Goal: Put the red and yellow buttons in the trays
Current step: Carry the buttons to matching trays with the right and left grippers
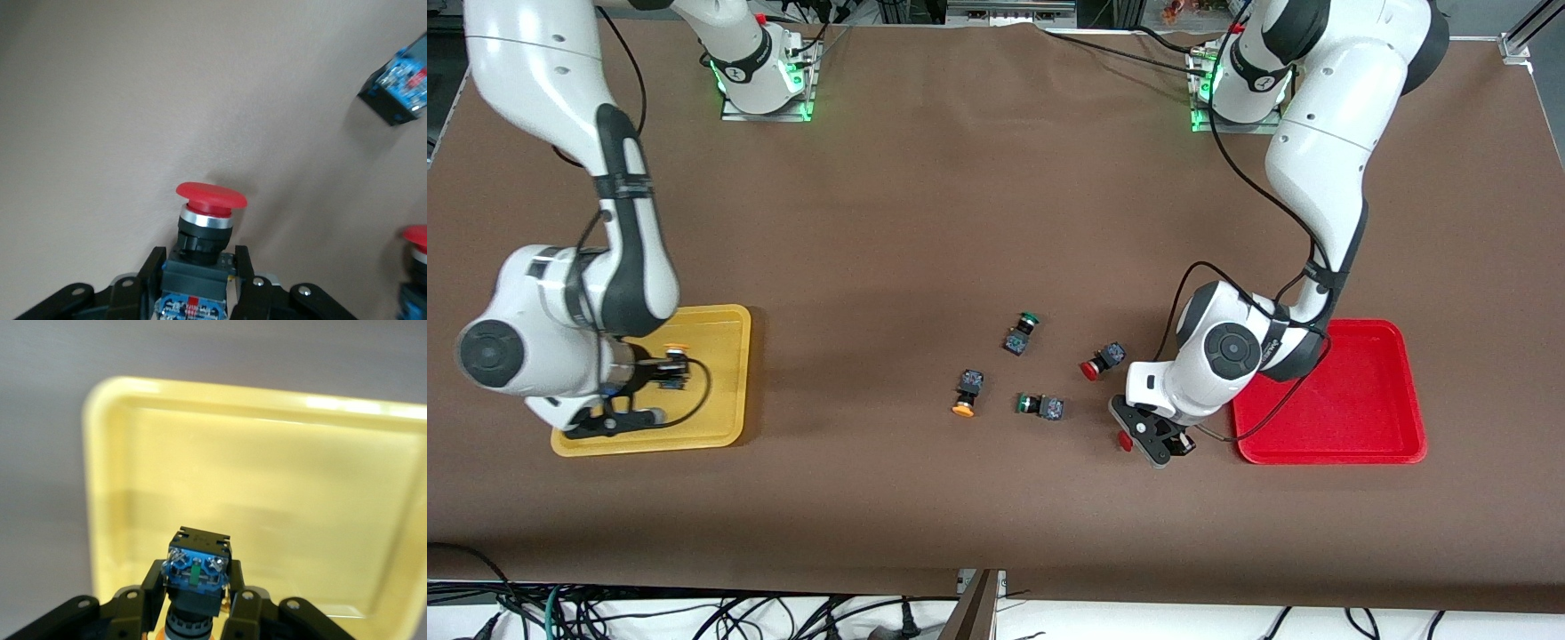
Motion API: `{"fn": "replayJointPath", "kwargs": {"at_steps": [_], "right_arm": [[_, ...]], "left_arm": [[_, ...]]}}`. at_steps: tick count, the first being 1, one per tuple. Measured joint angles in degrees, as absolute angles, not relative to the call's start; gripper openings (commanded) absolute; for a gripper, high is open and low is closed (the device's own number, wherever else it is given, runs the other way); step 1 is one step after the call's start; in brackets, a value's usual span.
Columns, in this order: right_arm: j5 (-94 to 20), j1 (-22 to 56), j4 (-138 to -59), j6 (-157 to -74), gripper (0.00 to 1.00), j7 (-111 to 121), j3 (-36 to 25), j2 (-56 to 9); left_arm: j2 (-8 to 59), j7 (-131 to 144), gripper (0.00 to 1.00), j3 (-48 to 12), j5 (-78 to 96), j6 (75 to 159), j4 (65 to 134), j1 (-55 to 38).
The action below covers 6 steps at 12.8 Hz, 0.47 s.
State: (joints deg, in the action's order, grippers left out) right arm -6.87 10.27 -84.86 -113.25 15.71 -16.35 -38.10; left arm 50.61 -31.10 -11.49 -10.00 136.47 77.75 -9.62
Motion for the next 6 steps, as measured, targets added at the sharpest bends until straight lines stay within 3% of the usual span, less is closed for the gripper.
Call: {"fn": "replayJointPath", "kwargs": {"at_steps": [3,6], "right_arm": [[-6.9,5.3,-85.0,-115.3,0.03,21.9,-16.4,-39.4],[-6.9,2.3,-85.2,-122.3,0.07,27.9,-16.4,-42.9]], "left_arm": [[43.5,-32.1,0.0,-11.5,-10.0,126.0,77.7,-8.1],[36.9,-34.2,0.0,-11.4,-10.0,123.3,83.6,-3.5]]}}
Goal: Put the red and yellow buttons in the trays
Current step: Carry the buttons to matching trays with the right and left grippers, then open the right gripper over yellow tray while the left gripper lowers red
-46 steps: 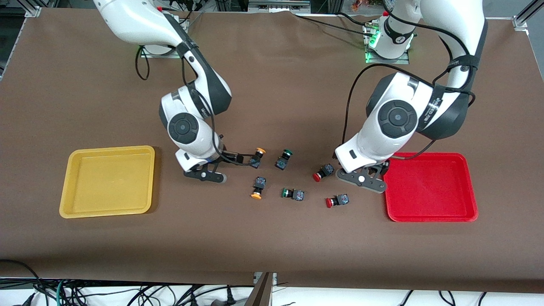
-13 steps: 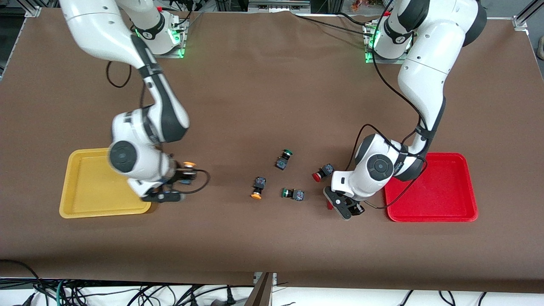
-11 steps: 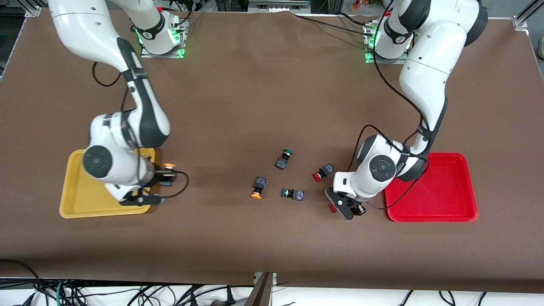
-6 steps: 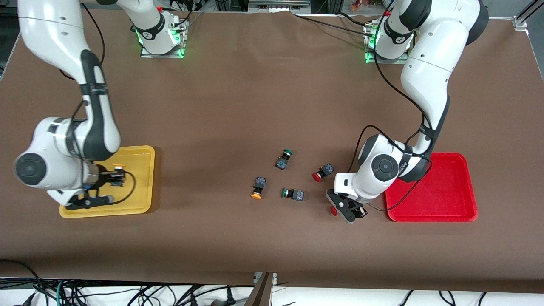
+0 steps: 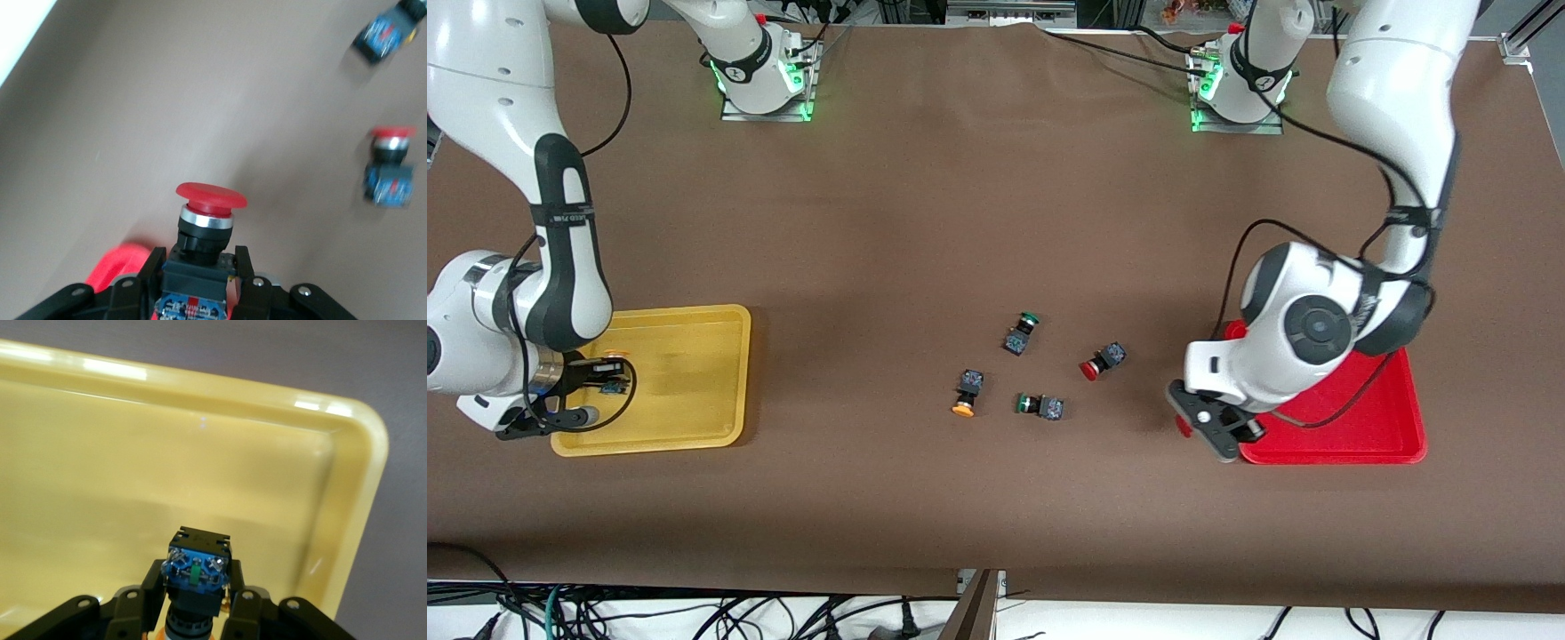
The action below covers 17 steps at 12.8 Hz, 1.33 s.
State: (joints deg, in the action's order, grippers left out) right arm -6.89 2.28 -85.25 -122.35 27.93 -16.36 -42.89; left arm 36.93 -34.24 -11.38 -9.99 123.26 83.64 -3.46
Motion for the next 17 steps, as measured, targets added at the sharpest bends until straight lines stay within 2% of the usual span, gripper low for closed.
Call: {"fn": "replayJointPath", "kwargs": {"at_steps": [1,2,3,7,10,13,16,17], "right_arm": [[-6.9,1.9,-85.3,-124.0,0.16,29.0,-16.4,-44.0],[-6.9,1.7,-85.3,-125.0,0.66,29.7,-16.3,-44.8],[-6.9,1.7,-85.3,-125.7,1.0,30.2,-16.3,-45.2],[-7.1,1.7,-84.7,-126.1,1.0,30.9,-15.7,-45.1],[-9.1,2.3,-84.4,-125.4,1.0,30.9,-11.9,-43.9],[-10.5,3.1,-84.4,-125.1,1.0,26.3,-6.3,-42.8],[-10.4,8.6,-84.2,-125.1,1.0,13.1,-4.5,-42.1],[-10.4,11.7,-84.2,-125.1,1.0,7.8,-4.5,-41.7]], "left_arm": [[35.5,-34.6,0.0,-11.4,-10.0,123.3,86.3,-1.4],[34.5,-34.7,0.0,-11.4,-9.9,123.3,88.6,0.6],[33.7,-34.5,0.0,-11.3,-9.8,123.3,90.9,2.6],[33.0,-25.8,0.0,-11.3,-9.5,123.7,97.6,8.9],[33.1,-9.7,0.0,-11.4,-9.3,124.3,100.9,9.5],[35.1,7.6,0.0,-11.7,-9.2,128.4,102.1,9.4],[37.2,15.7,0.0,-11.6,-9.2,132.7,102.2,9.4],[37.7,16.9,0.18,-11.6,-9.2,133.4,102.2,9.4]]}}
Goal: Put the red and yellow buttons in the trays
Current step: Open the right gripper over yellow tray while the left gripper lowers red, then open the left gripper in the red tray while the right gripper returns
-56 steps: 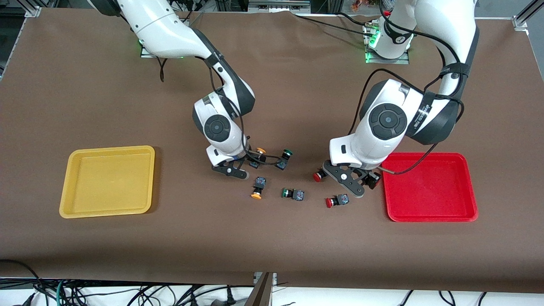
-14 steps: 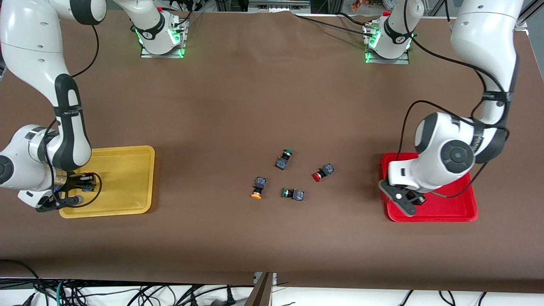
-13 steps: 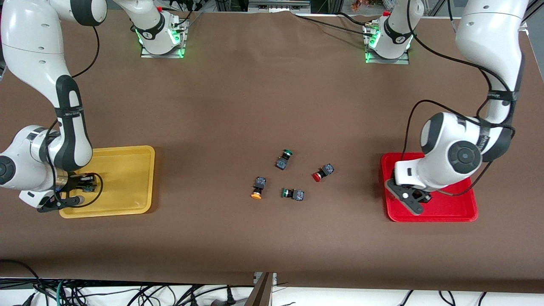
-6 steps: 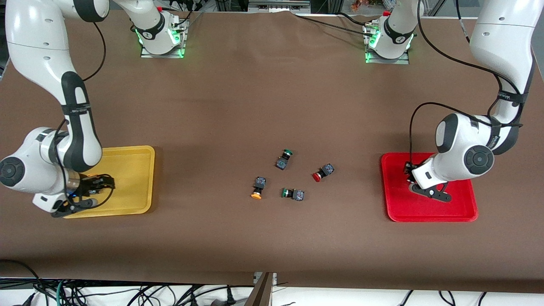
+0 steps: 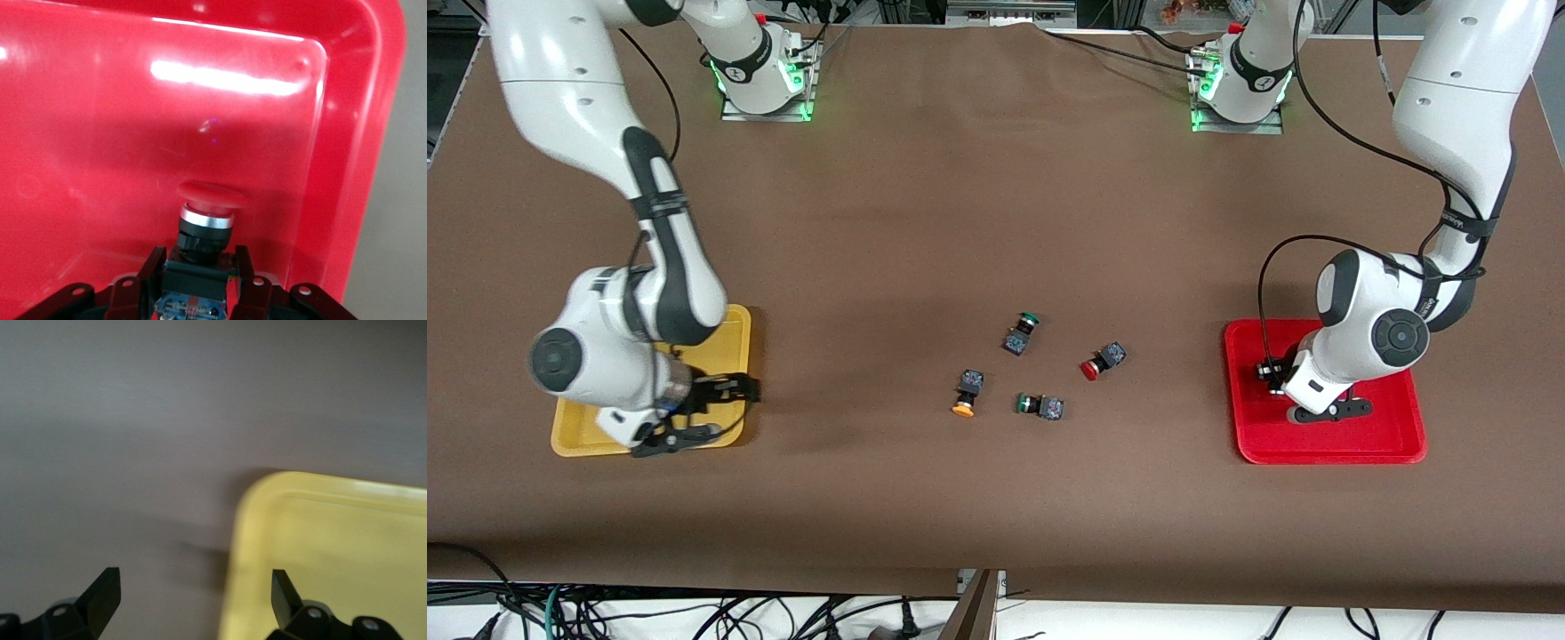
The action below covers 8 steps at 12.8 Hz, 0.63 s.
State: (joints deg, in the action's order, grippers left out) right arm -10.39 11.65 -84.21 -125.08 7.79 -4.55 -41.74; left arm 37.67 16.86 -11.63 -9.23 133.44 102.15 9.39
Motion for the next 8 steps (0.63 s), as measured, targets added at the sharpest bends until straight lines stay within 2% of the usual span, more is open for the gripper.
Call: {"fn": "replayJointPath", "kwargs": {"at_steps": [1,2,3,8], "right_arm": [[-10.2,14.8,-84.2,-125.1,1.0,2.4,-4.6,-41.4],[-9.8,17.5,-84.2,-125.1,1.0,-2.7,-4.6,-41.3],[-9.1,19.9,-84.2,-125.3,1.0,-7.5,-4.7,-41.3],[-3.6,28.9,-82.5,-126.2,1.0,-26.6,-4.7,-41.5]], "left_arm": [[37.7,17.5,0.45,-11.6,-9.2,133.8,102.1,9.4],[37.7,17.6,0.79,-11.6,-9.2,134.0,101.9,9.4],[37.7,17.6,1.0,-11.6,-9.2,134.0,101.7,9.4],[37.7,17.8,1.0,-11.4,-9.2,134.3,101.0,9.5]]}}
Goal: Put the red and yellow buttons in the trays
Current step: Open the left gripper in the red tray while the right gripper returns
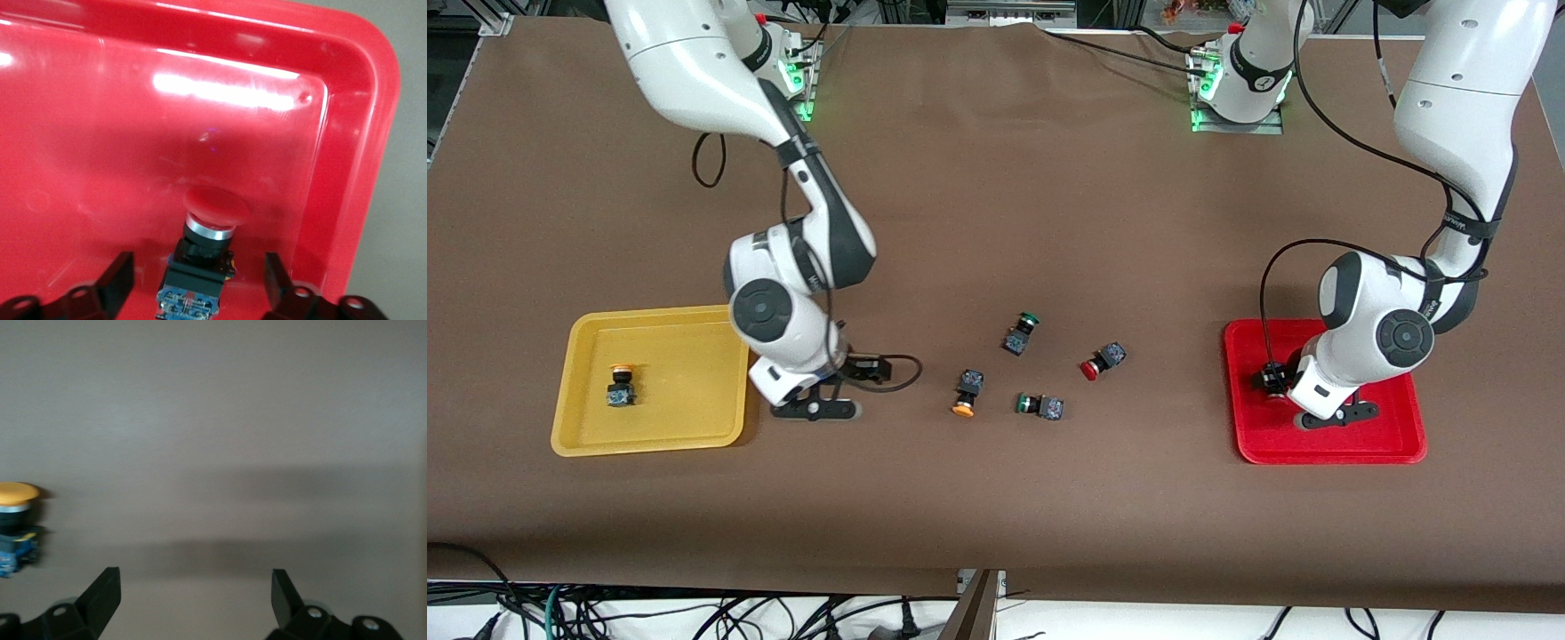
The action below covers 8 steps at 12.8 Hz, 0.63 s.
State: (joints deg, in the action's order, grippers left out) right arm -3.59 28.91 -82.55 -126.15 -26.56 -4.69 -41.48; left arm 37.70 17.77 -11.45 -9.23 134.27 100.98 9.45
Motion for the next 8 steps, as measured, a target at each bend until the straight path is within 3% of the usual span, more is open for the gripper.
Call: {"fn": "replayJointPath", "kwargs": {"at_steps": [8], "right_arm": [[0.9,37.8,-74.4,-128.2,1.0,-46.1,-4.8,-47.9]], "left_arm": [[29.3,10.0,1.0,-13.7,-9.3,125.0,100.0,7.4]]}}
